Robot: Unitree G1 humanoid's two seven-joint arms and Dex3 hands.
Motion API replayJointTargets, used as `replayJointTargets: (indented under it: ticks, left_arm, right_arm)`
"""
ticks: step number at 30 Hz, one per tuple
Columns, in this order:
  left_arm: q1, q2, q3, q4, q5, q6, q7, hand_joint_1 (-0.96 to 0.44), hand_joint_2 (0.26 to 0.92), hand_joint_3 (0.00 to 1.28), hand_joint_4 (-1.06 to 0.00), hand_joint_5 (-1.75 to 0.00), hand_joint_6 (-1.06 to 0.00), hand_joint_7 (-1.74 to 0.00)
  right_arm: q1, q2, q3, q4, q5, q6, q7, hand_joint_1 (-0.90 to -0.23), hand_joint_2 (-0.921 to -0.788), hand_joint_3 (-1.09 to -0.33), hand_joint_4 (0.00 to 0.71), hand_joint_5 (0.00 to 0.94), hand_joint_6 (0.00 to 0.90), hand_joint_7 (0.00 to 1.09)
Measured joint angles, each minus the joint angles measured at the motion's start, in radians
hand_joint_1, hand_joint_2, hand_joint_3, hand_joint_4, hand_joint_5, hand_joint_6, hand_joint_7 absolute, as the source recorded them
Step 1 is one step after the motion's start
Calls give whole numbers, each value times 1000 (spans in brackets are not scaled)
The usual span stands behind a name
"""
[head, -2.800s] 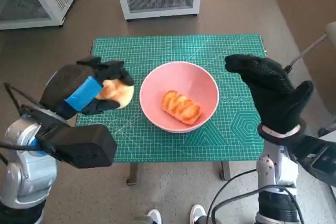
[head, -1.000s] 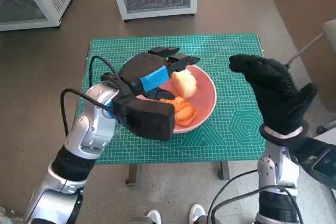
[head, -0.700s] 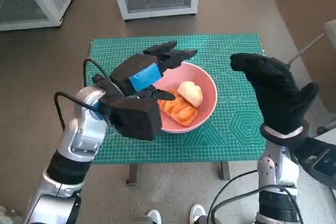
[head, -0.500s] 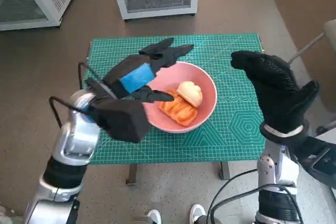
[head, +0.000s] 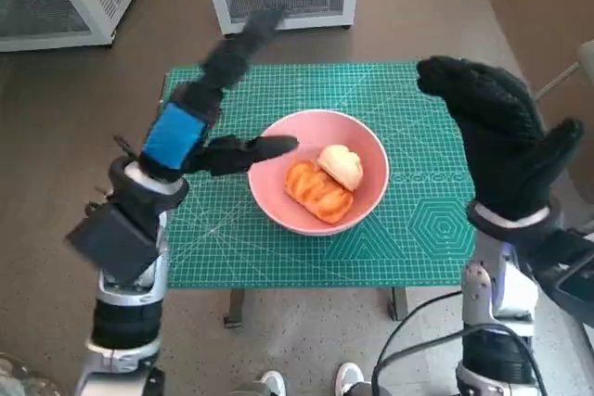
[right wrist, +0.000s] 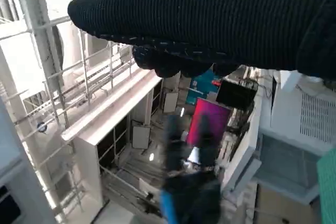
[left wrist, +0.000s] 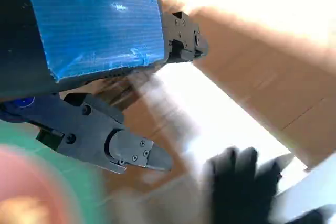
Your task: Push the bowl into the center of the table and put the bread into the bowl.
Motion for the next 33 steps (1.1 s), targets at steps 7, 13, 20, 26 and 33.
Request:
replayJointTargets:
  ticks: [7, 13, 20, 26, 33]
  left_arm:
    - [56, -27, 22, 7, -76, -40, 12, -662, 921, 380, -176, -92, 0, -585]
    - [91, -26, 22, -2, -115, -43, -15, -656, 921, 379, -177, -82, 0, -584]
    - [94, -24, 22, -16, -119, -52, -20, -671, 921, 375, -170, -63, 0, -561]
    - [95, -24, 23, -23, -129, -65, -21, -677, 921, 366, -179, -40, -22, -518]
    - [94, -24, 26, -23, -144, -80, -25, -670, 921, 362, -186, -22, -52, -469]
  right_arm:
    - [-25, -5, -1, 11, -30, -18, -34, -386, -921, -443, 419, 0, 159, 655]
    - [-45, -8, 7, 15, -37, -17, -50, -388, -921, -449, 408, 0, 148, 651]
    - [-58, -8, 25, 14, -63, -15, -63, -392, -921, -457, 383, 0, 134, 652]
    - [-66, -10, 30, 13, -68, -12, -71, -392, -921, -459, 377, 0, 125, 654]
    - [-68, -13, 33, 11, -69, -5, -77, -394, -921, -458, 374, 0, 121, 661]
